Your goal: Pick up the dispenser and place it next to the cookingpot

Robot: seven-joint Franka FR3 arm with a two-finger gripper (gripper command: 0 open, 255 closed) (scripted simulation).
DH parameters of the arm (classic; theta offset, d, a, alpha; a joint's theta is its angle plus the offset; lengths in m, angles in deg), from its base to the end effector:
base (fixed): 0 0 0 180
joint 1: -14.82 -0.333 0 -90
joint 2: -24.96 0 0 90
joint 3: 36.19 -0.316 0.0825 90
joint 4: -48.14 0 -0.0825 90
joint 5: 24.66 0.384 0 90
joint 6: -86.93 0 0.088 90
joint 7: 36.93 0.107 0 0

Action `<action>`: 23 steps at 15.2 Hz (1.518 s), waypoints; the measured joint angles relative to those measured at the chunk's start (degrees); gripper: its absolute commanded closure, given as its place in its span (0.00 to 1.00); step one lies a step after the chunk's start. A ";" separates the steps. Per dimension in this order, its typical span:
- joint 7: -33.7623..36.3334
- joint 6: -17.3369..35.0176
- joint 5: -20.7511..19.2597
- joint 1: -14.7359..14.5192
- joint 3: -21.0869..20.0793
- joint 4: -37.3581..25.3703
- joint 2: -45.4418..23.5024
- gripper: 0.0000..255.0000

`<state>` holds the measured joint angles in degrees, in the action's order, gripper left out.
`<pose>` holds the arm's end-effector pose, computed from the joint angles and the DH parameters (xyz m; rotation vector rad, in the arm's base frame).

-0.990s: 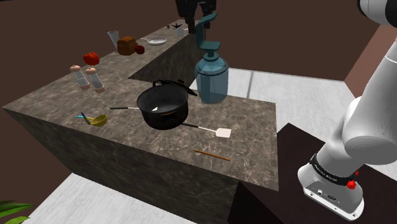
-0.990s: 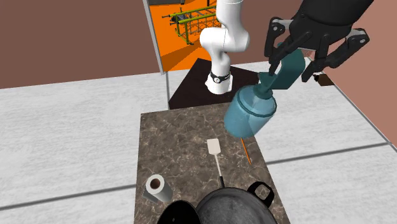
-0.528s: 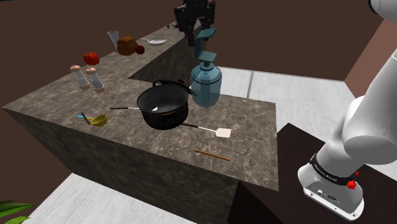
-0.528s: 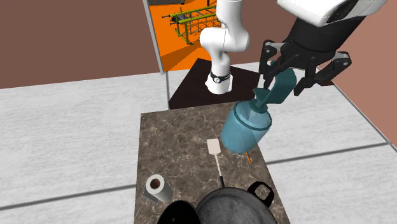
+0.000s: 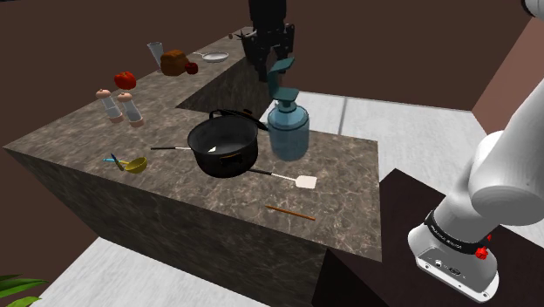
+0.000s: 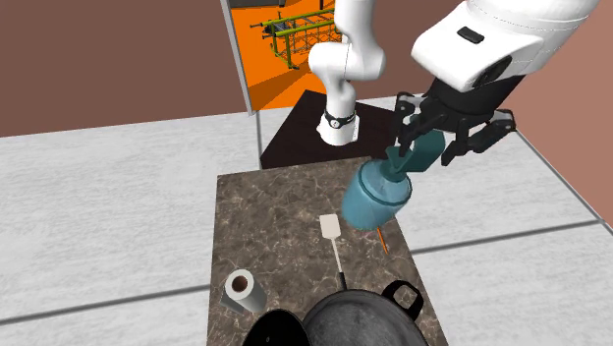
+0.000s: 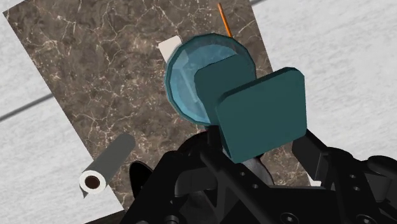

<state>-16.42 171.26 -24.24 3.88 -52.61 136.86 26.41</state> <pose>0.4754 0.2494 0.6397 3.1140 0.1868 -0.0747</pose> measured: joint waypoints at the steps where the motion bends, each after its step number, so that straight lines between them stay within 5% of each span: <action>1: -0.20 0.97 0.10 0.09 0.10 1.36 0.41 1.00; 23: -0.58 18.29 0.66 0.10 0.15 20.56 2.36 1.00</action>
<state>-17.00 189.56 -23.58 3.97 -52.45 157.41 28.77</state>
